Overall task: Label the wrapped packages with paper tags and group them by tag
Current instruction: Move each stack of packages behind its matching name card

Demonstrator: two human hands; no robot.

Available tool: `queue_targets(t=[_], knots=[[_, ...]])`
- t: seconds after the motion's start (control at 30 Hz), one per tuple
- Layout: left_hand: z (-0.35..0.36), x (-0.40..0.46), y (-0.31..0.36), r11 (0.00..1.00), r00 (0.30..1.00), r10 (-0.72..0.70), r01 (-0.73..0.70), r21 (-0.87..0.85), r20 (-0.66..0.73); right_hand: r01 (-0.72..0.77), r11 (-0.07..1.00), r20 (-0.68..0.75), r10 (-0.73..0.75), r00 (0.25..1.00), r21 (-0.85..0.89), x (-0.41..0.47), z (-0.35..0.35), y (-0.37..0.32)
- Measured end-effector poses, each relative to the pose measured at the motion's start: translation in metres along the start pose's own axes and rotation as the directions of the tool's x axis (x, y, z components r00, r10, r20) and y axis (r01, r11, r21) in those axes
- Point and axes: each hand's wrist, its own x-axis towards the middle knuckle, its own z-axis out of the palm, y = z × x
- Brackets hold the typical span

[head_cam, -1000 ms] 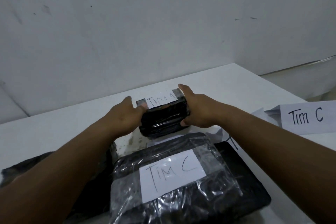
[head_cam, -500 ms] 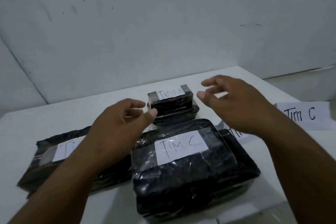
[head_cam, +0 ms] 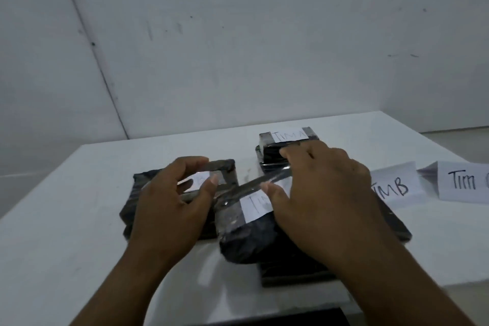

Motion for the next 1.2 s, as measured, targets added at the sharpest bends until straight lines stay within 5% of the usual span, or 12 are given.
queue_targets(t=[0.13, 0.27, 0.63, 0.77, 0.87, 0.97, 1.1, 1.2], knots=[[-0.015, -0.016, -0.014, 0.999, 0.971, -0.022, 0.013, 0.04, 0.239, -0.116, 0.993, 0.22, 0.11, 0.969, 0.014, 0.006, 0.006, -0.004], [-0.003, -0.036, -0.014, 0.983, 0.905, 0.059, -0.125, 0.132, 0.421, -0.2, 0.969, 0.219, 0.165, 0.962, 0.144, 0.005, 0.013, 0.007], [0.051, -0.033, 0.011, 0.973, 0.908, 0.229, -0.224, -0.056, 0.351, -0.399, 0.916, 0.105, 0.4, 0.91, -0.031, 0.01, 0.023, 0.033], [0.031, -0.031, -0.002, 0.968, 0.951, 0.245, -0.228, -0.106, 0.19, -0.303, 0.953, -0.12, 0.303, 0.945, 0.02, 0.008, 0.021, 0.009], [0.005, -0.025, -0.027, 0.975, 0.975, 0.126, -0.156, -0.161, -0.183, 0.057, 0.918, -0.272, 0.056, 0.961, 0.391, -0.006, 0.025, -0.041], [-0.019, -0.012, -0.06, 0.98, 0.9, -0.122, 0.044, -0.193, -0.418, 0.064, 0.72, -0.049, -0.042, 0.998, 0.691, -0.015, 0.052, -0.09], [-0.038, 0.009, -0.103, 0.86, 0.825, -0.503, 0.451, -0.238, -0.256, -0.186, 0.608, 0.128, 0.138, 0.982, 0.772, 0.002, 0.104, -0.125], [-0.042, 0.017, -0.121, 0.777, 0.794, -0.607, 0.588, -0.224, -0.023, -0.318, 0.61, 0.144, 0.318, 0.937, 0.726, 0.019, 0.129, -0.129]])
